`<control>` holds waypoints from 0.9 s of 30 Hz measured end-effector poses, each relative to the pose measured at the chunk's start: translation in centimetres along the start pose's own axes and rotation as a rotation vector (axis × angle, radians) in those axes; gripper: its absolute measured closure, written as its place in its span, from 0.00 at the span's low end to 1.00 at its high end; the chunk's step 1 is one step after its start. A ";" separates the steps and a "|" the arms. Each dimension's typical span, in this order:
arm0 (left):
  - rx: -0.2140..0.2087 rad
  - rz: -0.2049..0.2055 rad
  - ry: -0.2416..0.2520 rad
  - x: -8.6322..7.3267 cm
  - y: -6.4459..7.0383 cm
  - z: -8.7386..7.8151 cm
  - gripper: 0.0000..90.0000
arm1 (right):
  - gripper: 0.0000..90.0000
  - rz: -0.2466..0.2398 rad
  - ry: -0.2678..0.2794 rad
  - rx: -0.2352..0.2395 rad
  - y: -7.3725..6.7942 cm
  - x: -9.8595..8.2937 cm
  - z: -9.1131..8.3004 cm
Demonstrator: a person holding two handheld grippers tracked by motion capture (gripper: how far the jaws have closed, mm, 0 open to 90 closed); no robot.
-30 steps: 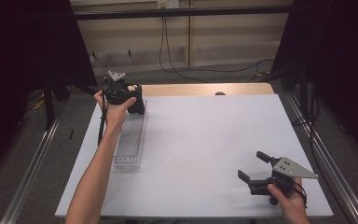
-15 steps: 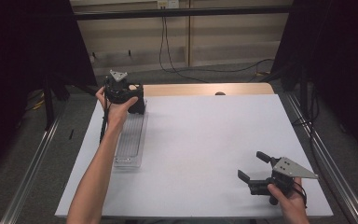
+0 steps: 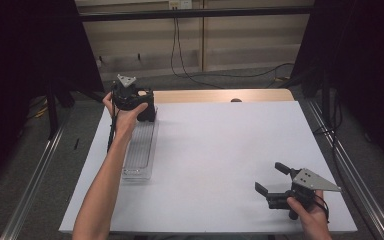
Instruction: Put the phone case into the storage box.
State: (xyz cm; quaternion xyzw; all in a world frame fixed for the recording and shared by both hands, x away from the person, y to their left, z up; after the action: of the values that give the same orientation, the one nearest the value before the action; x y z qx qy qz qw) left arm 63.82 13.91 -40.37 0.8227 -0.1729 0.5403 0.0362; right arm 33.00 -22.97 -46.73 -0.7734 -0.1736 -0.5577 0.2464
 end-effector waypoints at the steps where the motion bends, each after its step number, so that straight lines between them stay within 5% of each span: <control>1: -0.002 0.002 -0.002 0.0 0.0 0.0 0.10 | 0.01 0.000 0.000 0.000 0.0 0.0 0.0; 27: -0.034 -0.027 0.060 0.7 -0.3 -0.1 0.05 | 0.01 -0.002 -0.005 0.008 -0.1 -0.1 0.0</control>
State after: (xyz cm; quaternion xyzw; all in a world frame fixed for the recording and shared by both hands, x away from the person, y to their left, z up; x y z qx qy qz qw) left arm 64.05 14.09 -39.63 0.8076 -0.1696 0.5613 0.0628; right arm 32.93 -22.87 -46.82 -0.7736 -0.1771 -0.5554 0.2483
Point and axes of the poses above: each handheld gripper's, and its own axes: z roughly forward along the jaws, x roughly out of its top, y roughly to its right, the point moved 10 cm from there along z, roughly forward along the jaws, and after that the axes turned 5 degrees about z, right-handed, at the moved point
